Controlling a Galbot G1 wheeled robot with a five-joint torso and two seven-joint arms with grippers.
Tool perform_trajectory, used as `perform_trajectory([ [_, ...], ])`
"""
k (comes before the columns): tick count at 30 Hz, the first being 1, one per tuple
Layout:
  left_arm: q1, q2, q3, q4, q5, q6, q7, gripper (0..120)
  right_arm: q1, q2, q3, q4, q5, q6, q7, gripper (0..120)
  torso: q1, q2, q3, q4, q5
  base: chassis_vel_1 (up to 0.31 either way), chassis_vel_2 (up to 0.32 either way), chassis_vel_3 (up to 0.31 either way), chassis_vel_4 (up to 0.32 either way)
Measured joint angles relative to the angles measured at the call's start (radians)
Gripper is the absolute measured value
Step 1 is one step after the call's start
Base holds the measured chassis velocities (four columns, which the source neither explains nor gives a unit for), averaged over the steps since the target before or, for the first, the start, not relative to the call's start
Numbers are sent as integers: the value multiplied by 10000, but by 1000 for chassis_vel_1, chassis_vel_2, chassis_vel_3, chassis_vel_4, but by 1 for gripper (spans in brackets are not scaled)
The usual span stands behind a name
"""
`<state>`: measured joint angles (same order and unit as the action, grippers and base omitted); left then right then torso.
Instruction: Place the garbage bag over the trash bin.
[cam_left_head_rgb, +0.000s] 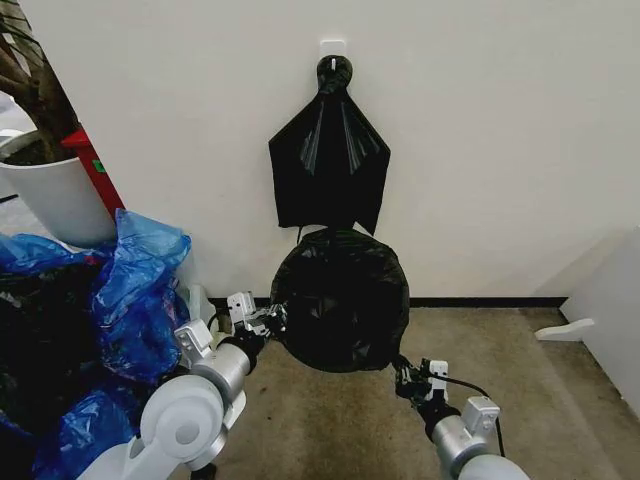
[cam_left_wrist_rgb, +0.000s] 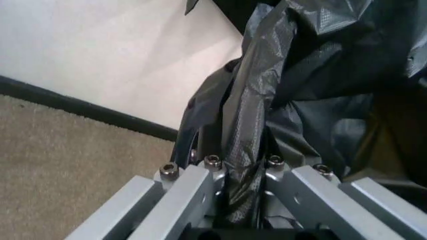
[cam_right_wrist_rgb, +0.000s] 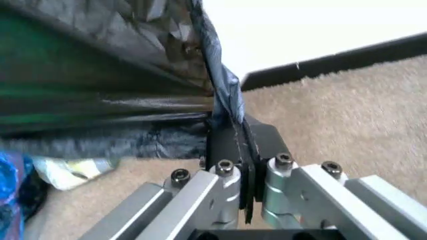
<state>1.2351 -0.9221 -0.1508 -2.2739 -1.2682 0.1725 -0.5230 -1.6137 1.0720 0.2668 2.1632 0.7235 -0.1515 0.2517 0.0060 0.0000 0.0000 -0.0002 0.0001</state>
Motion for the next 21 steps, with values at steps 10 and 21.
perform_trajectory([
  [10,-17,68,-139,-418,-592,153,-604,1,-682,210,395,-296,-388,171,-144,0,0,0,0,-2,-1,0,0,0,0],
  [21,-26,26,-210,-88,-22,-57,-187,1,-1606,194,821,366,-1154,299,-267,32,0,0,0,-1,-1,0,0,0,0],
])
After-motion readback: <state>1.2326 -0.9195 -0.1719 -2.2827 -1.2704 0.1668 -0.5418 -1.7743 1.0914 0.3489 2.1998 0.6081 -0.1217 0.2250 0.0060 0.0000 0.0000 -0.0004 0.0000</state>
